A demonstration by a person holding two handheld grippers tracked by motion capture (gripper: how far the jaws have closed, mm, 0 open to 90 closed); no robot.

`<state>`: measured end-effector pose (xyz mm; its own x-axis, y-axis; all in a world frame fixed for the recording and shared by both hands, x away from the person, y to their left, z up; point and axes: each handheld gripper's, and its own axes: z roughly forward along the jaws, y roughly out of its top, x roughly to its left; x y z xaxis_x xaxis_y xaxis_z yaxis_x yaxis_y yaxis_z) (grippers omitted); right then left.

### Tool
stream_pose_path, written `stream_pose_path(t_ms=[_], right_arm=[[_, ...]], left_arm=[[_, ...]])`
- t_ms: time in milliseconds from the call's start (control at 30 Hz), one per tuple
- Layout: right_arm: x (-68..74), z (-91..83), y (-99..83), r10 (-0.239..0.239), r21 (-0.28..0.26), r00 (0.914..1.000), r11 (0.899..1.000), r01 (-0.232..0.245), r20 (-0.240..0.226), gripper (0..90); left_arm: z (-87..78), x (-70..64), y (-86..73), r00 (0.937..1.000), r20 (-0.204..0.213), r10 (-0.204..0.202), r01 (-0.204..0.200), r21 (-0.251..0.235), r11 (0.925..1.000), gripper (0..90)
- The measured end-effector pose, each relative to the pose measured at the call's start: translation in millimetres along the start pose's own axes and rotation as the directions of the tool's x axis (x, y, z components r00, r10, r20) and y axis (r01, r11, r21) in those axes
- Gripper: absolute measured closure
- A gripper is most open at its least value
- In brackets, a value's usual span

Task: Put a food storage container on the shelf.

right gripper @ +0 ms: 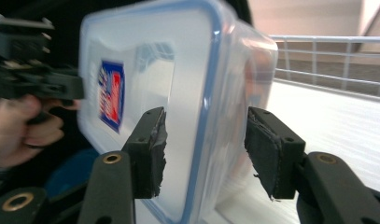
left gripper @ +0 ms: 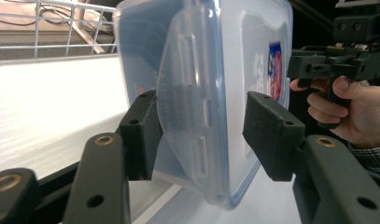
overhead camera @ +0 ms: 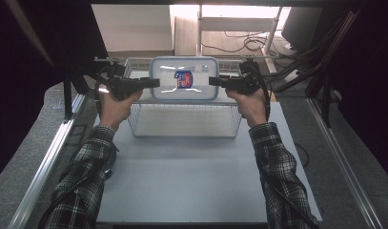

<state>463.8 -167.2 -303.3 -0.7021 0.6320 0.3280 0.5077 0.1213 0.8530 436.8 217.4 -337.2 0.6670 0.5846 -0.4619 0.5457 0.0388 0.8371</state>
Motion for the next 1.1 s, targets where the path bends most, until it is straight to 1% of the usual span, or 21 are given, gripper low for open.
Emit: stream_pose_path(t_ms=[33, 67, 100, 133, 167, 233, 267, 300, 333, 433, 467, 600, 667, 700, 833, 900, 1000, 1100], right_arm=[[0.6, 0.8, -0.3, -0.011, 0.007, 0.9999, 1.000, 0.011, 0.010, 48.7], [1.6, 2.0, -1.0, -0.017, 0.018, 0.9996, 1.000, 0.017, 0.022, 48.7], [2.1, 4.2, -2.2, -0.022, 0.030, 0.9994, 0.999, 0.021, 0.025, 47.5], [2.8, 7.0, -3.4, -0.033, 0.046, 0.9985, 0.998, 0.031, 0.044, 46.7], [3.2, 9.0, -4.4, -0.038, 0.055, 0.9977, 0.998, 0.035, 0.056, 45.6], [0.5, 11.0, -5.8, -0.009, 0.048, 0.9990, 0.999, 0.007, 0.045, 46.7], [-1.1, 11.3, -6.0, 0.005, 0.044, 0.9994, 0.999, -0.006, 0.036, 47.1], [-1.6, 11.3, -6.2, 0.008, 0.044, 0.9993, 0.999, -0.010, 0.036, 47.5], [-1.5, 11.2, -6.2, 0.006, 0.045, 0.9993, 0.999, -0.008, 0.037, 47.9], [-0.3, 10.0, -6.2, 0.002, 0.043, 0.9989, 0.999, -0.004, 0.048, 49.2], [0.5, 9.4, -6.0, -0.004, 0.041, 0.9984, 0.999, 0.001, 0.057, 49.8], [1.4, 9.3, -5.9, 0.001, 0.041, 0.9982, 0.999, -0.003, 0.060, 49.7], [2.1, 9.5, -5.7, 0.000, 0.040, 0.9981, 0.999, -0.002, 0.062, 49.7], [2.6, 9.7, -5.6, 0.000, 0.040, 0.9980, 0.999, -0.003, 0.063, 49.6], [4.5, 10.6, -4.8, 0.015, 0.034, 0.9973, 0.999, -0.017, 0.072, 48.9], [5.2, 11.1, -4.6, 0.020, 0.027, 0.9968, 0.999, -0.022, 0.077, 48.9], [6.6, 10.9, -3.9, 0.006, 0.012, 0.9947, 1.000, -0.007, 0.103, 51.0], [9.0, 11.3, -2.1, -0.011, 0.010, 0.9922, 1.000, 0.010, 0.124, 51.9]], left_arm=[[0.6, -0.1, -0.3, 1.0000, -0.004, -0.001, 0.001, 0.002, 1.0000, 45.4], [1.2, 0.4, -0.6, 0.9999, -0.002, -0.010, 0.010, 0.005, 0.9999, 44.5], [2.0, 1.6, -0.8, 0.9999, -0.002, -0.015, 0.015, 0.008, 0.9999, 43.6], [2.3, 3.0, -1.0, 0.9998, 0.000, -0.017, 0.017, 0.007, 0.9998, 42.4], [2.4, 5.4, -1.4, 0.9994, 0.006, -0.034, 0.034, 0.006, 0.9994, 41.6], [2.2, 9.1, -1.6, 0.9988, 0.019, -0.046, 0.046, 0.002, 0.9990, 41.5], [2.2, 9.7, -1.2, 0.9987, 0.019, -0.047, 0.047, 0.004, 0.9989, 41.5], [2.4, 10.1, -0.5, 0.9987, 0.018, -0.048, 0.048, 0.006, 0.9988, 41.4], [2.5, 9.9, 0.2, 0.9986, 0.013, -0.052, 0.052, 0.010, 0.9986, 41.0], [3.4, 8.9, 1.9, 0.9995, -0.007, -0.032, 0.033, 0.020, 0.9993, 39.2], [3.9, 8.7, 1.9, 0.9995, -0.010, -0.029, 0.029, 0.020, 0.9994, 38.4], [5.3, 8.1, 1.6, 0.9994, -0.027, -0.022, 0.023, 0.013, 0.9997, 36.4], [5.6, 7.4, 1.8, 0.9979, -0.059, -0.026, 0.027, 0.007, 0.9996, 35.3], [6.0, 7.5, 1.2, 0.9973, -0.068, -0.028, 0.028, 0.000, 0.9996, 34.0], [5.0, 9.2, -1.8, 0.9926, -0.111, -0.047, 0.044, -0.030, 0.9986, 34.1], [4.6, 10.4, -2.6, 0.9925, -0.111, -0.052, 0.048, -0.035, 0.9982, 34.2], [5.3, 10.1, -2.2, 0.9932, -0.105, -0.051, 0.047, -0.038, 0.9982, 35.7], [7.2, 7.8, 0.3, 0.9924, -0.117, -0.039, 0.035, -0.035, 0.9987, 37.0]])
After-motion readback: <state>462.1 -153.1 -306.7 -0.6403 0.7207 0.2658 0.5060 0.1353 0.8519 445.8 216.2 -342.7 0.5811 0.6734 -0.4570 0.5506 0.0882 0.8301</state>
